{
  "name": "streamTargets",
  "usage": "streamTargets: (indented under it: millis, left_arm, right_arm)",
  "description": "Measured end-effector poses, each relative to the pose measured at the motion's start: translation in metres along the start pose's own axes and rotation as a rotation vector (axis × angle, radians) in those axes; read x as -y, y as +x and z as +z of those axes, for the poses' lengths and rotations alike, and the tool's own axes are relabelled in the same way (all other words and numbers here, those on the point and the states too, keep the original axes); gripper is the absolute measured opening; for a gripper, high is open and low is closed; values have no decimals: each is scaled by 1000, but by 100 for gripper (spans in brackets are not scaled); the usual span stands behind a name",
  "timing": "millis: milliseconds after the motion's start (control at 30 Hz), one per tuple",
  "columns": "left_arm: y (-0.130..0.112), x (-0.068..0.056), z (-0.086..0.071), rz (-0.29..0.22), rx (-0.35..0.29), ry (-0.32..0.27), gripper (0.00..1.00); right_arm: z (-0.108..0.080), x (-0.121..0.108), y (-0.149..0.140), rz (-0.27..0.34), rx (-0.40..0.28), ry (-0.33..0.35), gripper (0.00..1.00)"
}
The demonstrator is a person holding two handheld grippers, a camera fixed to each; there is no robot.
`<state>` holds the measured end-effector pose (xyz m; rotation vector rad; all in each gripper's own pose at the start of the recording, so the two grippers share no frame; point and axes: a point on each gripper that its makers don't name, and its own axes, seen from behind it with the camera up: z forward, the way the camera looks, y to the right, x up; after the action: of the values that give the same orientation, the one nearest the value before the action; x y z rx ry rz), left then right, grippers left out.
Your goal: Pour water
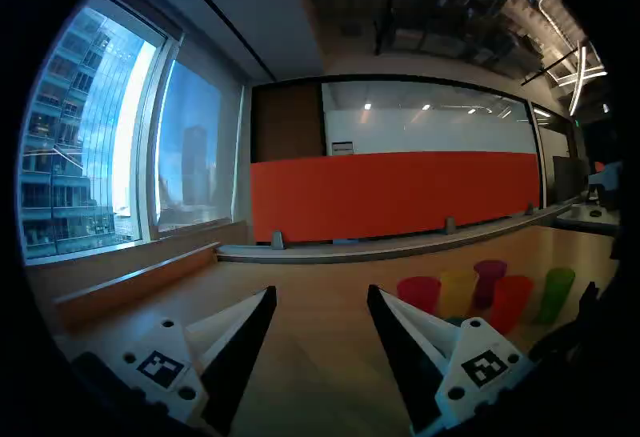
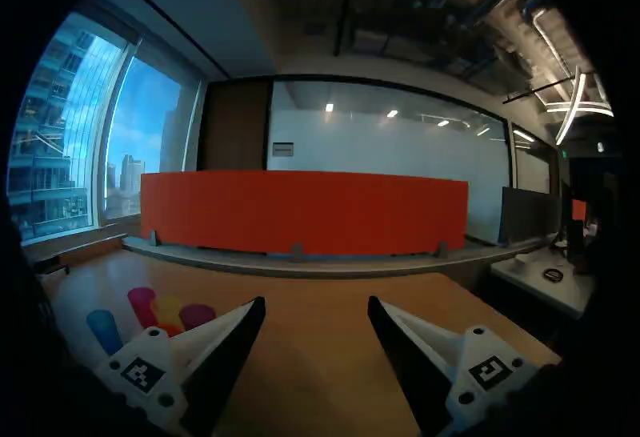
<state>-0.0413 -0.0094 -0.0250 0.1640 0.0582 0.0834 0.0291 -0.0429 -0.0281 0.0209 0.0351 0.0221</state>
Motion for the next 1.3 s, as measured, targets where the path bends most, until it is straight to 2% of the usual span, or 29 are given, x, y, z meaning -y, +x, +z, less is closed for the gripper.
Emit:
streamTargets:
  millis: [467, 900, 1300]
  left_arm:
    - [6, -1, 6, 34, -13, 11, 84]
    - [-13, -10, 13, -12, 3, -20, 84]
    - [-20, -13, 14, -40, 13, -37, 84]
  right_arm:
    - [0, 2, -1, -6, 6, -1, 99]
    - [-1, -2, -2, -5, 9, -7, 99]
    - [-1, -4, -4, 10, 12, -6, 99]
